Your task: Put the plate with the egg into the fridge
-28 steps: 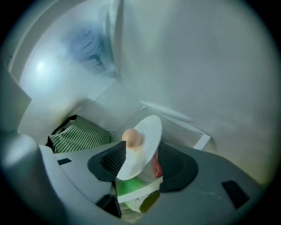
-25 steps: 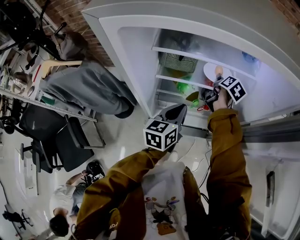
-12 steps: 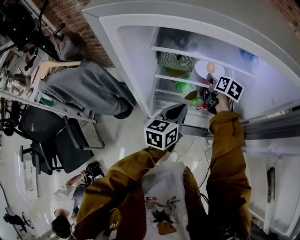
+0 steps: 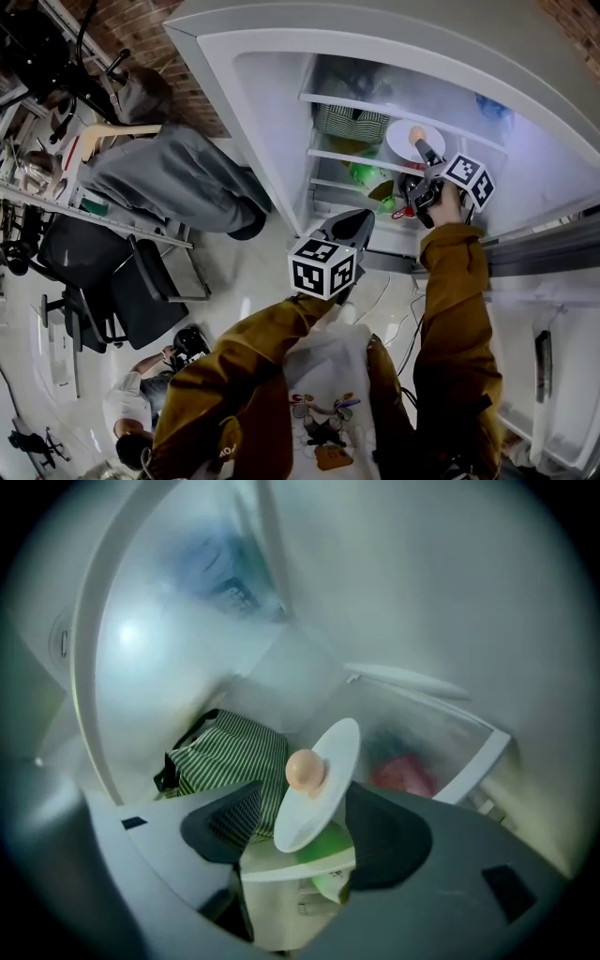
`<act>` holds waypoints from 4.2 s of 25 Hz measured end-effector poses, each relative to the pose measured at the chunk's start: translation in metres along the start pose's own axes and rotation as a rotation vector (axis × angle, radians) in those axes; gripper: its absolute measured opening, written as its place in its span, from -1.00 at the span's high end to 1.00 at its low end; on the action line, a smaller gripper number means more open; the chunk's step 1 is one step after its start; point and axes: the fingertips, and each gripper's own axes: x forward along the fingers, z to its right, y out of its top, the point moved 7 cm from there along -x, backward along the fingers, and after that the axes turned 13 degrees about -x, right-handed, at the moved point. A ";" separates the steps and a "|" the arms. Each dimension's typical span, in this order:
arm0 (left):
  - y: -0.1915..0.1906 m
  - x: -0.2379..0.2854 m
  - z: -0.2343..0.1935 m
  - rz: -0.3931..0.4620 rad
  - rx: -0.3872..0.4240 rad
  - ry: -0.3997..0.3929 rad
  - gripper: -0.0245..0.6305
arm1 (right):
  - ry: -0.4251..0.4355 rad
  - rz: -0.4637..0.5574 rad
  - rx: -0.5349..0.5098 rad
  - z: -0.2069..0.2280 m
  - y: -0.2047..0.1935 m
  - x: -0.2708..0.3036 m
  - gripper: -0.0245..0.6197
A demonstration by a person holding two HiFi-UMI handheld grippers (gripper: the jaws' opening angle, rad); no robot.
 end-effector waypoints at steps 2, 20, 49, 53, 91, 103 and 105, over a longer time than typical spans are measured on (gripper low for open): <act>0.001 0.009 -0.004 -0.012 -0.007 0.001 0.90 | 0.020 0.015 0.049 0.000 0.002 -0.001 0.10; 0.020 0.114 -0.017 -0.063 0.098 -0.010 0.89 | 0.042 0.012 0.007 -0.004 -0.003 -0.004 0.10; 0.037 0.182 -0.017 -0.133 0.198 -0.029 0.89 | 0.204 -0.112 0.078 -0.011 -0.016 -0.014 0.10; 0.041 0.186 -0.020 -0.136 0.200 -0.025 0.89 | 0.273 -0.181 0.111 -0.014 -0.023 -0.012 0.10; 0.040 0.114 0.002 -0.035 0.161 -0.055 0.89 | 0.303 -0.006 -0.084 -0.060 -0.043 -0.078 0.11; 0.031 0.028 0.028 0.017 0.202 -0.053 0.89 | 0.185 0.154 -0.417 -0.080 -0.052 -0.147 0.42; 0.028 0.014 0.034 0.022 0.215 -0.050 0.89 | 0.151 0.176 -0.491 -0.086 -0.057 -0.157 0.54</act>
